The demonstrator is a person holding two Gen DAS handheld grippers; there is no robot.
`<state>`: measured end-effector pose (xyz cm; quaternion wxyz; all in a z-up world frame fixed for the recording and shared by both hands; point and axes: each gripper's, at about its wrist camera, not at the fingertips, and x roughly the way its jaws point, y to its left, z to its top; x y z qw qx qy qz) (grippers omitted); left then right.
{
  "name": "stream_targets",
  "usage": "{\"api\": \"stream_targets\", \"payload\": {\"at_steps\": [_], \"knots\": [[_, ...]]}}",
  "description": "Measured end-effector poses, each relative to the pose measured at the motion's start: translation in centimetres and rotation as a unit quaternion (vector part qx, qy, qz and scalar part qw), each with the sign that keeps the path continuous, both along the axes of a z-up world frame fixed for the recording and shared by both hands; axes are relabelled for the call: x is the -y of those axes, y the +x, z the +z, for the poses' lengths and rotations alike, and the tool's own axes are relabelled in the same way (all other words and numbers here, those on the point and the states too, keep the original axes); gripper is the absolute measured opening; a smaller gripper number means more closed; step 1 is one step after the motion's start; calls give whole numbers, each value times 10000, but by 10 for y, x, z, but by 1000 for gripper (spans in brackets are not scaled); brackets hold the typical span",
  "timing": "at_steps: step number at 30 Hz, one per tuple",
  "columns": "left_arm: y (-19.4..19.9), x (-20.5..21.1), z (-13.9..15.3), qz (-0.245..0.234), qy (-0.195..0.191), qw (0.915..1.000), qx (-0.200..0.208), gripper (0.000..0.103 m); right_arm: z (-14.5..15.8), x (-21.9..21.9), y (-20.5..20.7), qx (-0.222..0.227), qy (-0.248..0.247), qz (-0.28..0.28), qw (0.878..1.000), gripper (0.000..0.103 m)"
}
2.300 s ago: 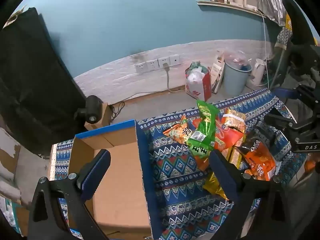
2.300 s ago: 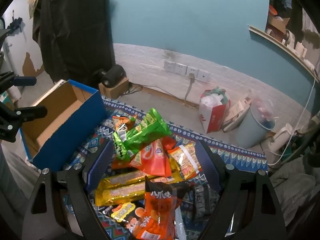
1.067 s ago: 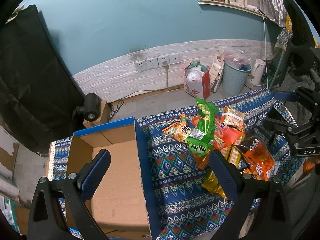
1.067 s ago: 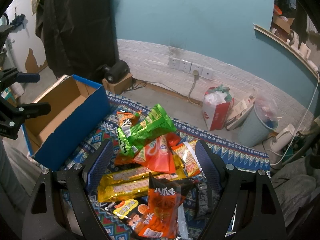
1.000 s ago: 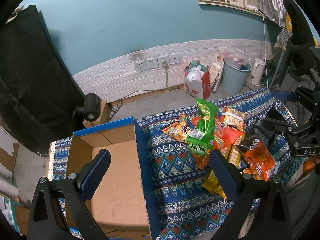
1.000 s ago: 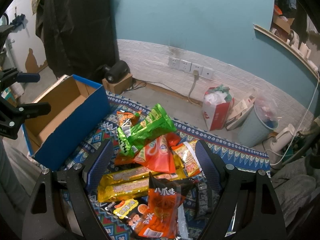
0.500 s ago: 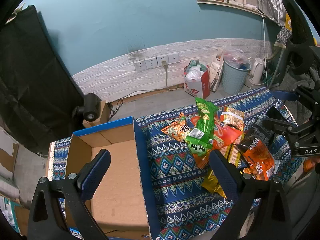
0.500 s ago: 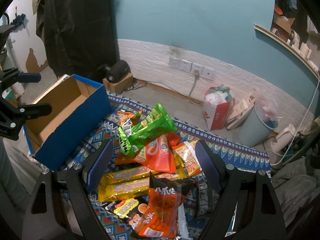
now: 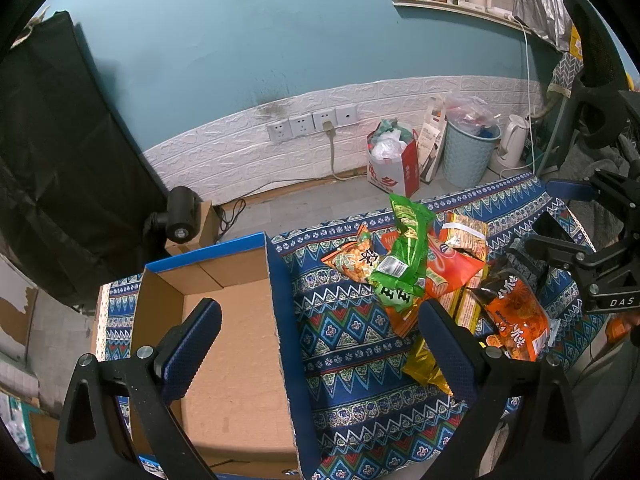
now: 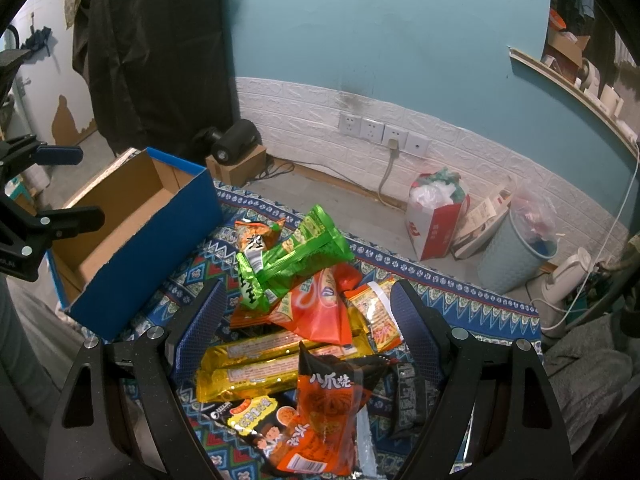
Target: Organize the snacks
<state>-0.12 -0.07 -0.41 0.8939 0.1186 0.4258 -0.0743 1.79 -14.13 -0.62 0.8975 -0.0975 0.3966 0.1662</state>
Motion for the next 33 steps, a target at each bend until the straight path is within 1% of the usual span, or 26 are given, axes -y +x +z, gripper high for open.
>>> {"api": "stream_targets", "payload": {"at_steps": [33], "knots": [[-4,2,-3,-22,0,10000,-6,100,-2,-1,-1,-35,3,24,10000,82]]}}
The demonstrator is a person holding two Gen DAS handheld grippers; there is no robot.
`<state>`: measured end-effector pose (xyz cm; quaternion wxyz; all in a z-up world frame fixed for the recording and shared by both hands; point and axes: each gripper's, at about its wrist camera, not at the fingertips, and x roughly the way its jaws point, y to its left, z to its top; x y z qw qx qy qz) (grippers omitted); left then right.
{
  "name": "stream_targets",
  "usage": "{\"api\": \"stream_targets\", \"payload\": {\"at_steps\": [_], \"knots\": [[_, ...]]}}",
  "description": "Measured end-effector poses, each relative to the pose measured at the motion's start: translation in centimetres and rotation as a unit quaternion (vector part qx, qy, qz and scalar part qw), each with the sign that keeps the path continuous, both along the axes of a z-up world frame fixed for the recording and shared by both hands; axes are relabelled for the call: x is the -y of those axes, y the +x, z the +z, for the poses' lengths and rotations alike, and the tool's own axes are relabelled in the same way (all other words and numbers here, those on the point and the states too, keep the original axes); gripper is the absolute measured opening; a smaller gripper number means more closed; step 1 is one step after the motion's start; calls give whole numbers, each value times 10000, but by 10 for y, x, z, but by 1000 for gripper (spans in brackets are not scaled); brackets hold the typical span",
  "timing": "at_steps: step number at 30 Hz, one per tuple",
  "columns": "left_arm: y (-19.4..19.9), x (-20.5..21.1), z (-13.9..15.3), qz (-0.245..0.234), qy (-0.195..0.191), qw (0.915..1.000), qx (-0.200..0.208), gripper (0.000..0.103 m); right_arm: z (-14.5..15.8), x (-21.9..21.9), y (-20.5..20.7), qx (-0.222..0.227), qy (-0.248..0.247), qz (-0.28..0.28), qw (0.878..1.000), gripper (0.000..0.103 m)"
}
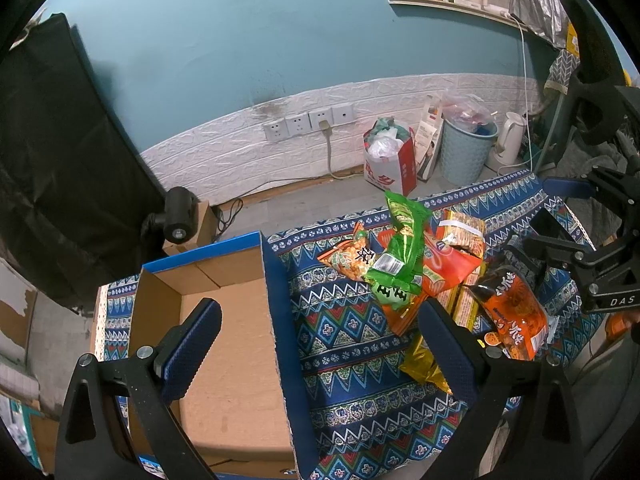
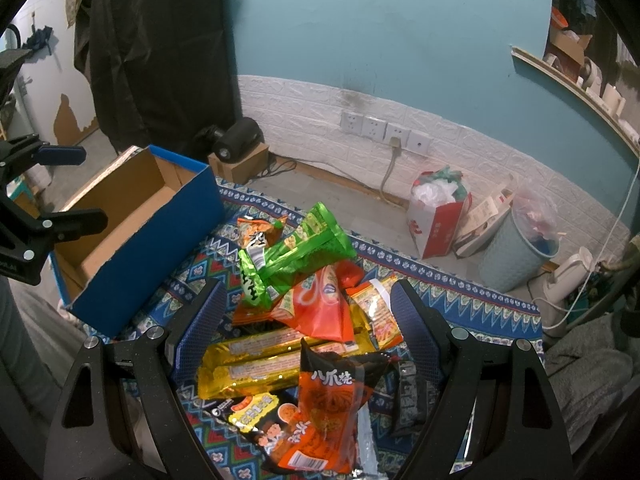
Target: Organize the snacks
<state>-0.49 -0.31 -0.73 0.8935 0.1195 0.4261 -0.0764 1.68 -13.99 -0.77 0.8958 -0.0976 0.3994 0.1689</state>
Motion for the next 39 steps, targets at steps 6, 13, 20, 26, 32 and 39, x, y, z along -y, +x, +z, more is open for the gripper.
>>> {"api": "stream_targets", "payload": {"at_steps": [6,13,20,26,32,39], "knots": [[0,0,0,0,9,10000,-2,100,-7,-2,-4,-10,-16,5,10000,82],[-1,2,-2,-7,12,10000,0,100,-2,2,0,-46,-1,-16,10000,82],[-3,6,-3,-37,5,10000,-8,100,-1,5,0,-54,9,-34,10000,82],[6,20,-7,-172,56,9998,-36,100,0,12,2,-65,-29,-89,9999,82],[20,36,-23,-385,123,9989,-233,100,-9,31,9,-260,-56,-305,9992,82],[45,57,-46,-592,-25,9959,-681,100,-25,62,19,-468,-147,-660,9966,82]]}}
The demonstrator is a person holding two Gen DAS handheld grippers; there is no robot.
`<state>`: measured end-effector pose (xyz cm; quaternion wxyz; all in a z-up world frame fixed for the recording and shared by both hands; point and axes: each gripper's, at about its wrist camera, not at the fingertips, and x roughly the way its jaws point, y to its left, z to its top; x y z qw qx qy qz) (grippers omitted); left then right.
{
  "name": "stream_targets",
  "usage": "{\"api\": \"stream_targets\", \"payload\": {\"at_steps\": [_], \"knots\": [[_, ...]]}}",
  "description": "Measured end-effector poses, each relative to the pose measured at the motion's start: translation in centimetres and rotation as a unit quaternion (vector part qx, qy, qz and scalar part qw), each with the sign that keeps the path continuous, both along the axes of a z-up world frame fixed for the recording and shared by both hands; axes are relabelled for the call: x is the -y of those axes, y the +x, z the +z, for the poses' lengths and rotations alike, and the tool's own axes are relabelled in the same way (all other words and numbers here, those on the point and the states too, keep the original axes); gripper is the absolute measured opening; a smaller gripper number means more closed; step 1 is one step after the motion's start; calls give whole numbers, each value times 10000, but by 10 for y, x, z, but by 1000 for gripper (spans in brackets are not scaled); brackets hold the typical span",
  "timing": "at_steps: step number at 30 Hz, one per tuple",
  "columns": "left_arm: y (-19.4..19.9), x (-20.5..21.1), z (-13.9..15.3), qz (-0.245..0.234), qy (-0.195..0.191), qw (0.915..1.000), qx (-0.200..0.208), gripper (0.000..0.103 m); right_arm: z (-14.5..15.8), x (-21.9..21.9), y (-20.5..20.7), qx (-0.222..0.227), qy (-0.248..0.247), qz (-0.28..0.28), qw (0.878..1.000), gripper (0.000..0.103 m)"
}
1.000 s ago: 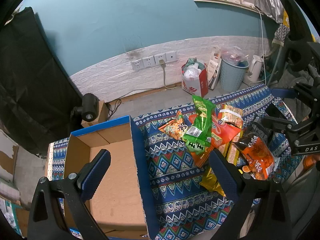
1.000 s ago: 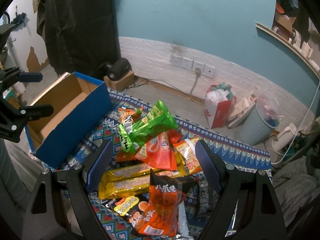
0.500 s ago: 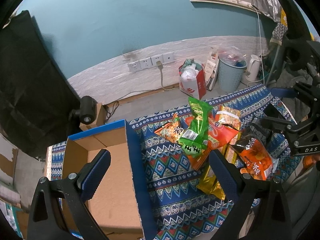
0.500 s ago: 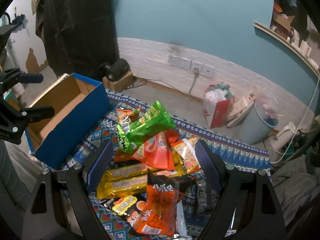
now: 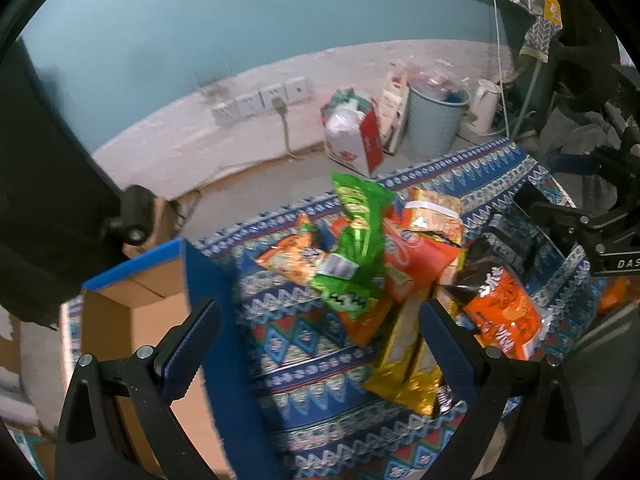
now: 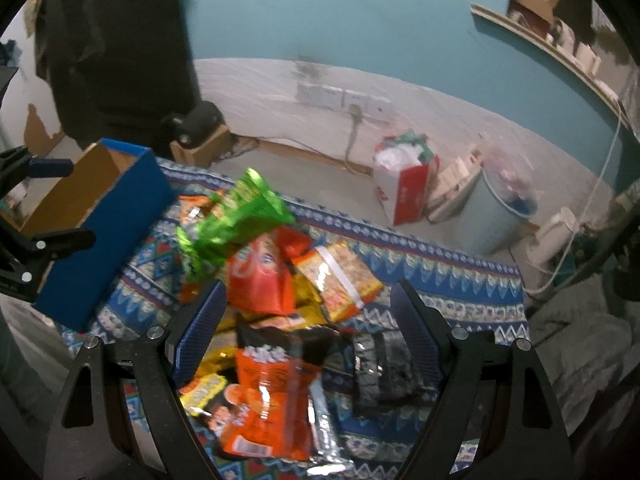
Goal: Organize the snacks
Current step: 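Grasp the green pea bag with the left tool while the right tool grasps the black bag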
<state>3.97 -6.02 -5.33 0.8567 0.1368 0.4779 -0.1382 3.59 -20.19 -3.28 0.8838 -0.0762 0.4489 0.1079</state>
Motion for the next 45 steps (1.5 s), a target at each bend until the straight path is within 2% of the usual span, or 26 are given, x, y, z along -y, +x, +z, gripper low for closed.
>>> {"api": "stream_targets", "payload": {"at_steps": [7,18,24,36,38,40,41,44,45], "knots": [[21,24,-21,-138,124,9997,-127,100,-30,36,17,-362,-109,-403,9985,82],[55,38,-65,-166,146,9976,-661,100,-94,79,44,-1212,-218,-795,9892,82],[76,46,-78,-22,120,9971,-753,100,-114,88,47,-1496,-176,-784,9855,82],[105,63,-106,-61,241,9958,-881,100,-153,91,49,-2032,-285,-575,9770,82],[106,63,-107,-74,241,9963,-820,95,-158,89,49,-2088,-310,-516,9761,82],[106,63,-106,-134,336,9968,-710,79,-163,89,49,-2146,-330,-472,9750,82],[106,64,-106,-169,394,9969,-663,75,-166,88,50,-2189,-356,-458,9740,82],[105,64,-104,-257,424,9969,-617,47,-178,84,50,-2292,-486,-401,9713,82],[105,63,-104,-255,386,9966,-681,47,-181,83,50,-2314,-546,-391,9705,82]]}}
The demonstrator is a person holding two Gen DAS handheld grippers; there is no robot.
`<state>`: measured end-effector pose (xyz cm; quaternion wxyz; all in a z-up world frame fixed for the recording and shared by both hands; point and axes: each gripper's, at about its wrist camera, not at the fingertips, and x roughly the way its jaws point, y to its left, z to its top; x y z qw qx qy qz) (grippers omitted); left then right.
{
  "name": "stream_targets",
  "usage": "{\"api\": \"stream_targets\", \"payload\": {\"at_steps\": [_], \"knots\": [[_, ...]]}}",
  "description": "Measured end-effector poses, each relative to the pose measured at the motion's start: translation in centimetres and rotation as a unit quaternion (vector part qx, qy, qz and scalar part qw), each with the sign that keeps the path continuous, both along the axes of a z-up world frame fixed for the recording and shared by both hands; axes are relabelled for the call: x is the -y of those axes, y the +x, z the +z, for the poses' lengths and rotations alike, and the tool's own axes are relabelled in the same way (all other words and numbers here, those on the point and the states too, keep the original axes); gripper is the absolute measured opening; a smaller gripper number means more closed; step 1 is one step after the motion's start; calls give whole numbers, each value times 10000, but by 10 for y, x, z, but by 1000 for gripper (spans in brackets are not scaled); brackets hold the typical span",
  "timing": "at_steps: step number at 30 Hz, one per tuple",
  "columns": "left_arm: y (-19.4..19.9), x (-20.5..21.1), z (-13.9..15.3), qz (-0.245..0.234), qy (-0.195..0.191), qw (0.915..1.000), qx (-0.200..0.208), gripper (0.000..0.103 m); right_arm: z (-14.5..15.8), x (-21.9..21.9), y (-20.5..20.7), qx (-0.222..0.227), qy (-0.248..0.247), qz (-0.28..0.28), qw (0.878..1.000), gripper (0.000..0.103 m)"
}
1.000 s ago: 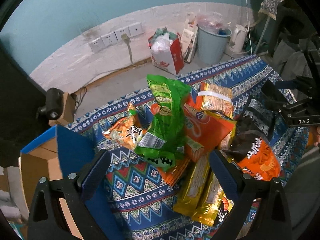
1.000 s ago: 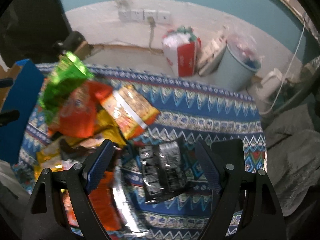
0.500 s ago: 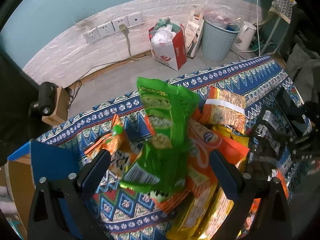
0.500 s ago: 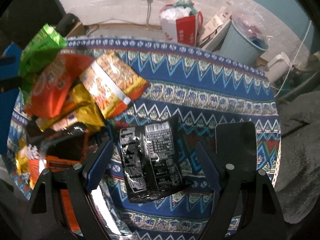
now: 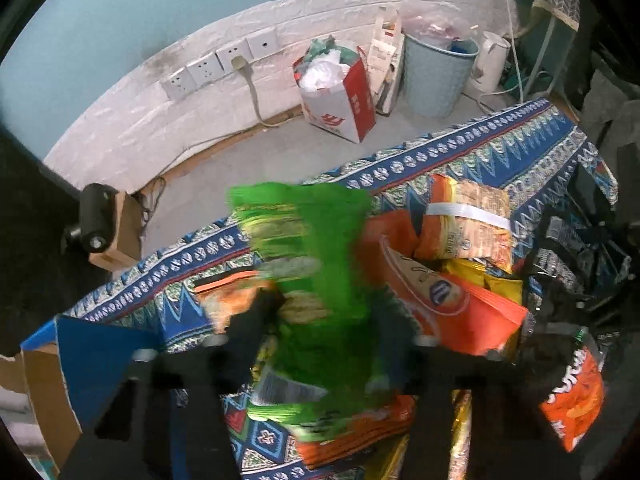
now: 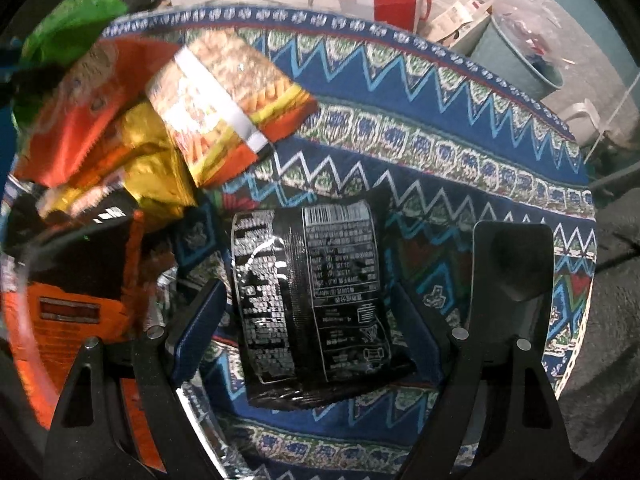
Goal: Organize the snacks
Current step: 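Grasp the green pea bag with the left tool while the right tool grasps the black bag, then carry the green bag with the left tool into the box while the right tool carries the black bag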
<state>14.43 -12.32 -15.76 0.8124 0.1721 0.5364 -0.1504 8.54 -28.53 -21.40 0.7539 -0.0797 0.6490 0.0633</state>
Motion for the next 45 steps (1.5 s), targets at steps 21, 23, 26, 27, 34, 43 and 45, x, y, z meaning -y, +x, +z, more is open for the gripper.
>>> {"api": "stream_targets", "payload": {"at_steps": [21,23,26,27,34,43,45], "knots": [[-39,-31,52,191,-461,9981,375,43,30,2,-4,484,-69,-149,9987,62],[-45,-35,58,199,-469,9978,430,43,43,-1,-4,639,-56,-170,9978,62],[-56,-40,69,196,-410,9975,534,43,62,-9,-5,872,-34,-190,9960,62],[-61,-43,73,198,-388,9975,564,43,67,-11,-5,936,-33,-194,9954,62],[-79,-64,90,287,-413,9963,693,43,104,-31,-12,1402,57,-120,9900,62],[-95,-94,104,469,-437,9941,879,43,149,-61,-15,1912,294,23,9811,62],[-96,-102,106,546,-449,9934,904,43,159,-70,-16,2015,360,86,9788,62]]}}
